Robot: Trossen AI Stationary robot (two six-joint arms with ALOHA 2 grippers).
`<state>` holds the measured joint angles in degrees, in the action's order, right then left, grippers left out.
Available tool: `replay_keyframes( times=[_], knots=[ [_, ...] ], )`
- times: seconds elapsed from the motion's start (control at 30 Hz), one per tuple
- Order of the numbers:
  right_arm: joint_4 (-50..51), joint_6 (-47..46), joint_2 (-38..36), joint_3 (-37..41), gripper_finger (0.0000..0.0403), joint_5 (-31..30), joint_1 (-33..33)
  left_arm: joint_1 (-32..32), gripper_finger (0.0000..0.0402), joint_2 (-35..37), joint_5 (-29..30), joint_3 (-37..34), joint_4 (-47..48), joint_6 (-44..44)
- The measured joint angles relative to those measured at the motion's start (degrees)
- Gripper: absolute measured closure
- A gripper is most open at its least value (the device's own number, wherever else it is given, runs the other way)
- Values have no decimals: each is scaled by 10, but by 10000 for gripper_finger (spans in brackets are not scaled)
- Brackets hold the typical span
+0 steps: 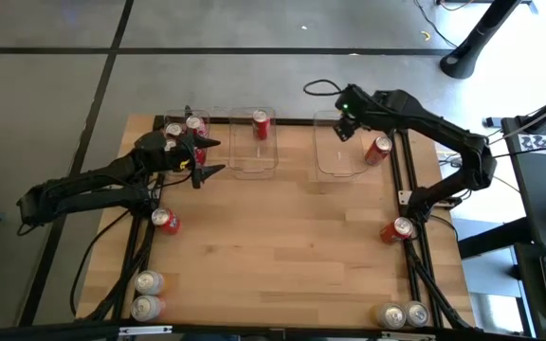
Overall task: Sort soda cans
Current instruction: Put the orange soda can into the middle transparent bin
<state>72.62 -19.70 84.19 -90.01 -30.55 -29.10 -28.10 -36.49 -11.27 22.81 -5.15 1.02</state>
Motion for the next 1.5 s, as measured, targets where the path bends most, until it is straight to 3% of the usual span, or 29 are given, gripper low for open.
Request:
replay_keyframes(
  times=[0.37, 0.63, 1.5],
  knots=[
    [19, -61, 3, 129, 26, 63, -117, 0, 13, 0, 0, 0, 0, -1],
    [18, -72, 3, 190, 26, 68, -172, 0, 13, 0, 0, 0, 0, 0],
    [-55, -58, 3, 295, 26, 128, -202, 0, 13, 0, 0, 0, 0, -2]
  ],
)
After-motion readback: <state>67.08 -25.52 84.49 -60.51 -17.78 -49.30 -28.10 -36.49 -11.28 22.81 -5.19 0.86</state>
